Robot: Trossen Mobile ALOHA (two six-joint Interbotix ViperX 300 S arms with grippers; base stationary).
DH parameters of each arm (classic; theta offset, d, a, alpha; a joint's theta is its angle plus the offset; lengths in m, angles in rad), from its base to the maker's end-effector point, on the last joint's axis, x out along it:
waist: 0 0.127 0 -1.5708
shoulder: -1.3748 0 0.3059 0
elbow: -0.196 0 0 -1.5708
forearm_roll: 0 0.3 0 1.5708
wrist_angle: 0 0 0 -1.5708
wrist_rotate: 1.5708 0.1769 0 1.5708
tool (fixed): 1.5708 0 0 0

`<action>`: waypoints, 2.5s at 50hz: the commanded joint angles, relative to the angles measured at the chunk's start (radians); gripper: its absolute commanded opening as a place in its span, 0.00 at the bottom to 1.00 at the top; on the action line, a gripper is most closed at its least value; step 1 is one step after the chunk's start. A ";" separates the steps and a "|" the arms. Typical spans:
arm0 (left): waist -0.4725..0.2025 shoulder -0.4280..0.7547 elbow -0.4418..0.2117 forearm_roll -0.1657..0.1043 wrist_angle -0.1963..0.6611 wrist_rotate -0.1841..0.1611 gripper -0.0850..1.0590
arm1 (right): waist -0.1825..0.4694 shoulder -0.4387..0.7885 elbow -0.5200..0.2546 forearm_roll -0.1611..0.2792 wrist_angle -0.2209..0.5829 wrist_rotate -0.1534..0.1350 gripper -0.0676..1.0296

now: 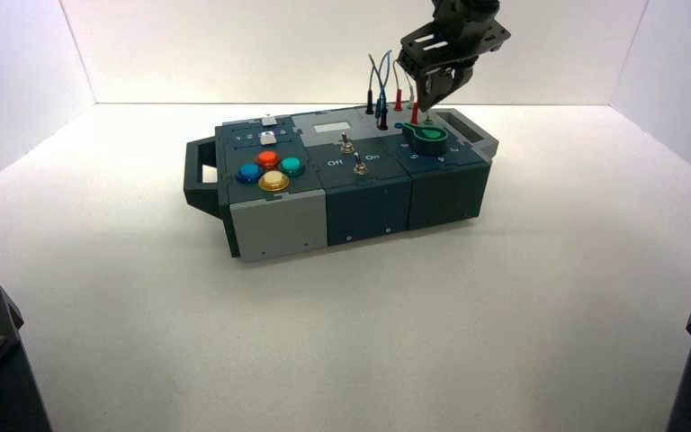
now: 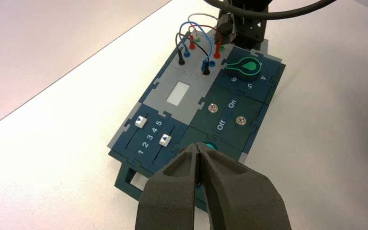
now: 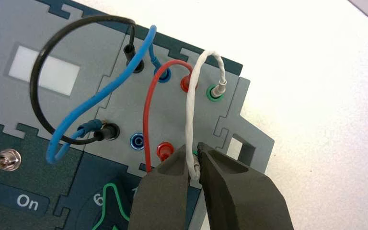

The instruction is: Insert the white wire.

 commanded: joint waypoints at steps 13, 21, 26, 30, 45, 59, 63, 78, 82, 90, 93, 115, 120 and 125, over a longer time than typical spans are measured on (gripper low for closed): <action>0.008 -0.006 -0.023 0.003 -0.009 0.006 0.05 | -0.008 0.002 -0.015 -0.021 0.083 0.000 0.04; 0.009 -0.008 -0.023 0.003 -0.009 0.006 0.05 | -0.008 0.032 -0.023 -0.029 0.097 0.000 0.04; 0.011 -0.008 -0.023 0.003 -0.009 0.006 0.05 | -0.008 0.049 -0.028 -0.038 0.109 0.000 0.04; 0.011 -0.008 -0.025 0.003 -0.009 0.006 0.05 | -0.009 0.051 -0.029 -0.038 0.114 0.000 0.04; 0.012 -0.008 -0.023 0.003 -0.009 0.006 0.05 | -0.009 0.034 -0.043 -0.038 0.169 0.000 0.04; 0.014 -0.006 -0.023 0.003 -0.009 0.006 0.05 | -0.009 0.034 -0.064 -0.037 0.215 0.002 0.09; 0.014 -0.005 -0.023 0.003 -0.009 0.006 0.05 | -0.009 0.035 -0.074 -0.035 0.215 0.003 0.24; 0.014 -0.005 -0.029 0.002 0.009 0.006 0.05 | -0.009 0.008 -0.097 -0.034 0.249 0.014 0.35; 0.014 -0.005 -0.031 0.000 0.011 0.005 0.05 | -0.008 -0.006 -0.100 -0.034 0.258 0.014 0.35; 0.014 0.000 -0.031 -0.003 0.011 0.005 0.05 | -0.008 -0.064 -0.101 -0.034 0.279 0.015 0.36; 0.014 0.002 -0.031 -0.003 0.011 0.005 0.05 | -0.008 -0.086 -0.101 -0.032 0.295 0.015 0.36; 0.014 0.037 -0.023 -0.002 -0.018 0.005 0.05 | -0.009 -0.264 -0.006 -0.032 0.390 0.035 0.36; 0.014 0.041 -0.012 -0.002 -0.046 0.005 0.05 | -0.009 -0.304 0.029 -0.034 0.394 0.041 0.36; 0.014 0.046 -0.005 0.002 -0.066 0.005 0.05 | -0.009 -0.351 0.083 -0.034 0.388 0.046 0.36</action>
